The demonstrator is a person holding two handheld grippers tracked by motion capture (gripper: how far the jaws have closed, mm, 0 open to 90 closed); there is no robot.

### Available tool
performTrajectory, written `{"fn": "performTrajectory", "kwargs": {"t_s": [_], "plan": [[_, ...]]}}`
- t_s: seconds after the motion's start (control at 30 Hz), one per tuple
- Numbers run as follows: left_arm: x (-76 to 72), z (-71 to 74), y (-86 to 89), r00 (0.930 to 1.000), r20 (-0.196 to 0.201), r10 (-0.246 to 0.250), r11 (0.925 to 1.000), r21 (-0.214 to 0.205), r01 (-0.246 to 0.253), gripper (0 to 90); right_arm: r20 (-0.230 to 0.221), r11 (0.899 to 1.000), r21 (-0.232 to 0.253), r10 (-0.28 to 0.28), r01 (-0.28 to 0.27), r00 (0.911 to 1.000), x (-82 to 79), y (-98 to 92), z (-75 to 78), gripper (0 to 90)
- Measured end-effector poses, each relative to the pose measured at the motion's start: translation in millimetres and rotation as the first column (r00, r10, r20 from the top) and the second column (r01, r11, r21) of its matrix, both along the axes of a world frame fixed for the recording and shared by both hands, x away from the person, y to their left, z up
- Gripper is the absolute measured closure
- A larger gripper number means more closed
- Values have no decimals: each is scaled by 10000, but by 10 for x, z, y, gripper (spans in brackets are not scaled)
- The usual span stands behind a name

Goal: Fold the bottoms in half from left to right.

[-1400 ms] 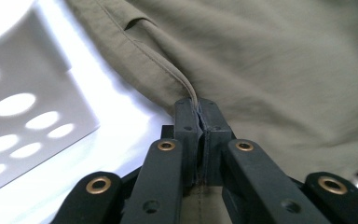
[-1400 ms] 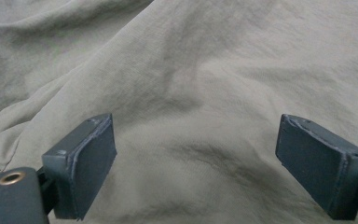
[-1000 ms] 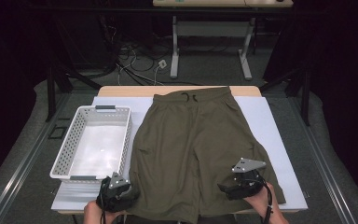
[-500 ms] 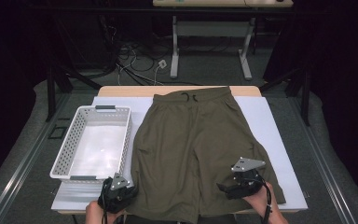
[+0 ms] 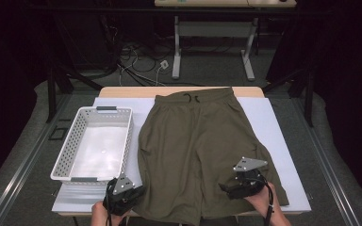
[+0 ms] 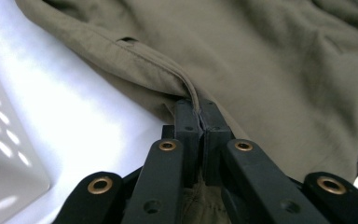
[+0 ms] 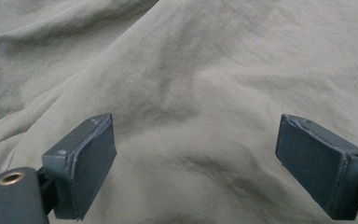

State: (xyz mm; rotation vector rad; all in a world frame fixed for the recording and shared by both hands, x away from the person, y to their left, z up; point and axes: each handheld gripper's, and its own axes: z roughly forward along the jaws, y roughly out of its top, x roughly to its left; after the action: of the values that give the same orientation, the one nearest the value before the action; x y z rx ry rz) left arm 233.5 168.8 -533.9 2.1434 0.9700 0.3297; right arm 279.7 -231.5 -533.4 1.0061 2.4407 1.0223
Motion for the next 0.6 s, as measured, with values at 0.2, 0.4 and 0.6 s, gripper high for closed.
{"fn": "performTrajectory", "kwargs": {"t_s": [0.2, 0.4, 0.6], "plan": [[4, 24, -133, 9991, 141, -407, 9991, -100, 409, 875, -28, 10000, 0, 5, -5, 10000, 54, 46, 7, 114], [3, 37, -233, 9972, 286, -691, 9973, -227, 697, 875, -50, 10000, -5, -8, 8, 10000, 113, 102, 49, 116], [8, 108, -319, 9946, 482, -915, 9942, -531, 940, 875, -96, 9998, 213, 12, -10, 10000, 185, 179, 69, 118]]}}
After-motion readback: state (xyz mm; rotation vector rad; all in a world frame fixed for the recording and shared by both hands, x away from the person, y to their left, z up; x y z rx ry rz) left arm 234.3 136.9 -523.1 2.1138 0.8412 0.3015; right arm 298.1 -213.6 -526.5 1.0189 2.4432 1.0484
